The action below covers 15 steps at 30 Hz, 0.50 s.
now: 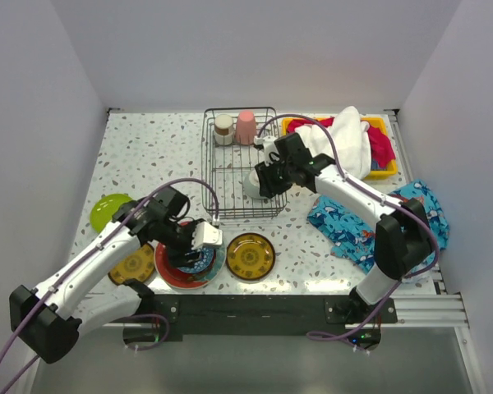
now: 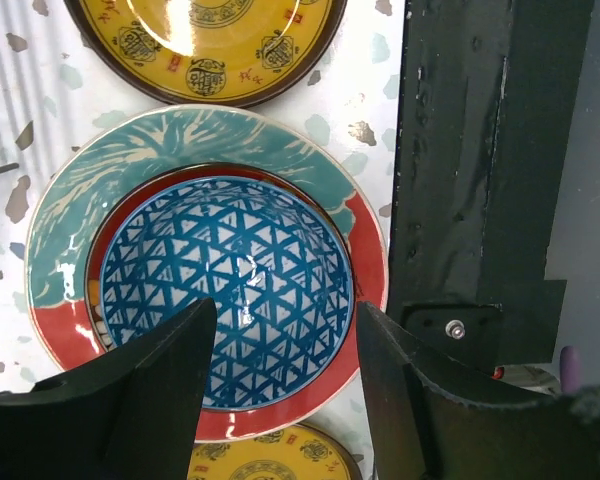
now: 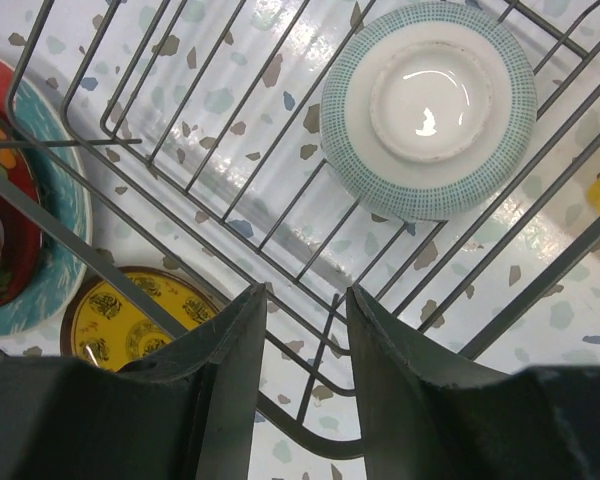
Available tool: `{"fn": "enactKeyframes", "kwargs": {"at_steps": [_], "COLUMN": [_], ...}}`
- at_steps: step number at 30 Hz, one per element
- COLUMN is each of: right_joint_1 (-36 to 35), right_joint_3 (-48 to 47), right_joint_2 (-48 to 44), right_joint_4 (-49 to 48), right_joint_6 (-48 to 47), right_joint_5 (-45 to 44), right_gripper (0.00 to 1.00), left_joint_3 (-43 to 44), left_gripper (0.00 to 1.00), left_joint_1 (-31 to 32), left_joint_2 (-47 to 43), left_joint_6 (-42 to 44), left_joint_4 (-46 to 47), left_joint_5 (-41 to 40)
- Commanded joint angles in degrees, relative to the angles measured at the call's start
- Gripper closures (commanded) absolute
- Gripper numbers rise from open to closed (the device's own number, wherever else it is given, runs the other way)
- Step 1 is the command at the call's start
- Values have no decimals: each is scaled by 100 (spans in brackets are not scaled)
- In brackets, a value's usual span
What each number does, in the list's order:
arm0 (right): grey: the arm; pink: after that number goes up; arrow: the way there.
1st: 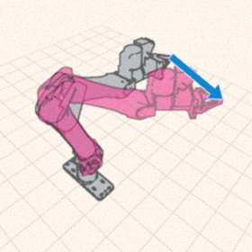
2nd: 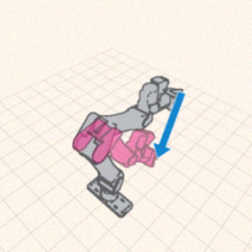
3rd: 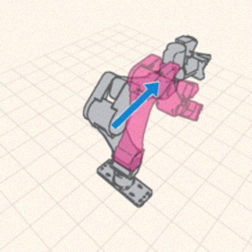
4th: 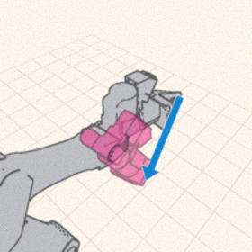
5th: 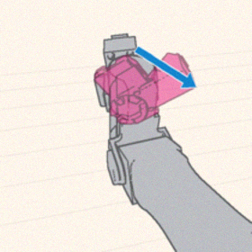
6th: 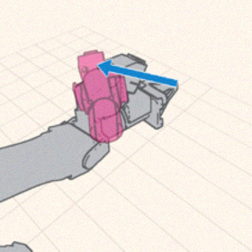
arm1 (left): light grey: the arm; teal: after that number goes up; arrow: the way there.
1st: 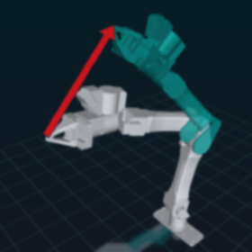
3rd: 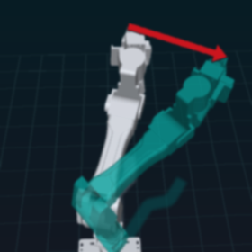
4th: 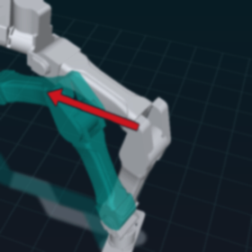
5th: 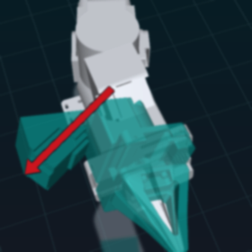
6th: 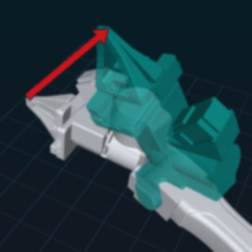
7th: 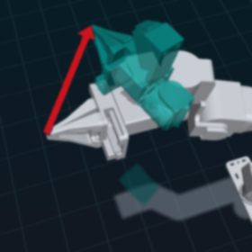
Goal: Load the mixed dishes into the dish rack
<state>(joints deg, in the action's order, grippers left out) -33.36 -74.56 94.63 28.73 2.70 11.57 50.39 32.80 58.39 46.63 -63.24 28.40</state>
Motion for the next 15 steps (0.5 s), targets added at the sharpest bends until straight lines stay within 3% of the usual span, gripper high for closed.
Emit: {"fn": "enactKeyframes", "kwargs": {"at_steps": [1, 15], "right_joint_1": [14, 146], "right_joint_3": [153, 557], "right_joint_2": [-445, -612], "right_joint_4": [-245, -465], "right_joint_6": [-200, -191], "right_joint_5": [-366, -375], "right_gripper": [58, 58], "left_joint_3": [-91, -328], "left_gripper": [38, 37], "left_joint_1": [183, 860], "left_joint_2": [14, 559], "left_joint_6": [-339, -453], "left_joint_4": [356, 515], "left_joint_5": [51, -36]}}
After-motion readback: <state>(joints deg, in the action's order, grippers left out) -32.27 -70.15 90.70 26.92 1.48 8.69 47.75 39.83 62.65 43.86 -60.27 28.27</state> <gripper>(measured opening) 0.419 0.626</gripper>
